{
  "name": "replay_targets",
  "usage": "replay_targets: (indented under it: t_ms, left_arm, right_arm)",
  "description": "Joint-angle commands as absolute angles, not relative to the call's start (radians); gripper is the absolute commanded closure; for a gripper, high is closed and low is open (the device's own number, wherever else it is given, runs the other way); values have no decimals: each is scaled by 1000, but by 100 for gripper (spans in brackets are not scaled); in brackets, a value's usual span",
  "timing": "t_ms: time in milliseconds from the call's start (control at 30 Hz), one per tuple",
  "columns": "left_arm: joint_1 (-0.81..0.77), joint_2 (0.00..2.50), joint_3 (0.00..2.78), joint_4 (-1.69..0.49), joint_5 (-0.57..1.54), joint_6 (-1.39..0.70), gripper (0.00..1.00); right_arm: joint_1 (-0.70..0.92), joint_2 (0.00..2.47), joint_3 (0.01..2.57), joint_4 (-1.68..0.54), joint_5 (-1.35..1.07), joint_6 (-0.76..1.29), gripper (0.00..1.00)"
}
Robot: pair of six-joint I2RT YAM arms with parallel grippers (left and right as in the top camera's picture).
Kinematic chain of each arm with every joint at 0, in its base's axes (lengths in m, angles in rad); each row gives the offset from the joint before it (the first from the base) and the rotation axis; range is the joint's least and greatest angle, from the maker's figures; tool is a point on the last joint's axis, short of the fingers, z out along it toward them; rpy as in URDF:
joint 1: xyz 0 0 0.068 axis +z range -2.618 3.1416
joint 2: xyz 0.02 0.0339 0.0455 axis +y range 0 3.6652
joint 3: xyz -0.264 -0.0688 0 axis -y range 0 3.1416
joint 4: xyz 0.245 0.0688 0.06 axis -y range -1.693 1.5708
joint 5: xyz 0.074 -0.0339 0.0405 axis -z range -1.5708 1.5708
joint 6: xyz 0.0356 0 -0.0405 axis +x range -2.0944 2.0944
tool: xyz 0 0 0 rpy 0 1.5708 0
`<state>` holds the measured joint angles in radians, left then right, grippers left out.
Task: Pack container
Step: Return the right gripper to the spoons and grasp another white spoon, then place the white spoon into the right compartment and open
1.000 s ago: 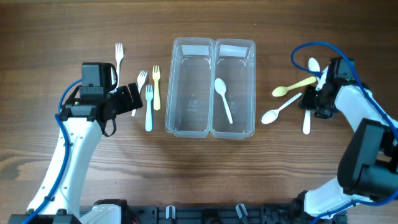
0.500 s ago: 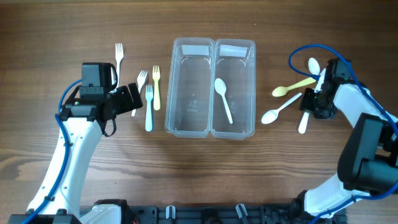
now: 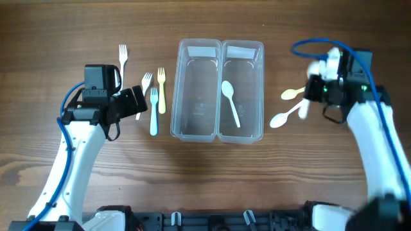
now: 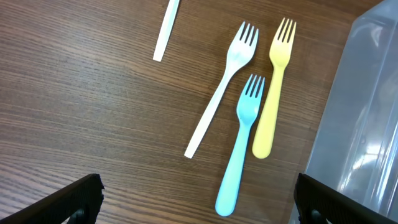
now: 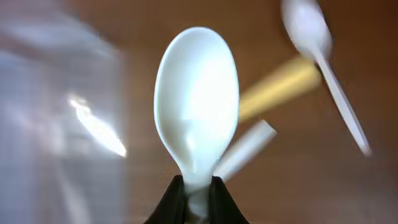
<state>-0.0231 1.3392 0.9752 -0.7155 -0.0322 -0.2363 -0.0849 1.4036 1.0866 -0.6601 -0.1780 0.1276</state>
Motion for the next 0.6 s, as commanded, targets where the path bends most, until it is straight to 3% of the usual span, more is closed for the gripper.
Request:
replay_targets:
  t_ms: [0, 233, 500, 533, 567]
  left_arm:
    - [-15, 1342, 989, -716, -43, -213, 0]
    - [-15, 1342, 989, -716, -43, -213, 0]
    - [-15, 1342, 989, -716, -43, -213, 0]
    - [-15, 1342, 989, -716, -43, -213, 0]
    - [-15, 1342, 989, -716, -43, -213, 0]
  right_arm:
    - [85, 1317, 1099, -641, -238, 196, 96]
    - [317, 1402, 1098, -568, -146, 294, 96]
    - [419, 1621, 1100, -474, -134, 281, 95]
    - [419, 1618, 1101, -458, -135, 262, 89]
    - [419, 1607, 1109, -453, -134, 250, 76]
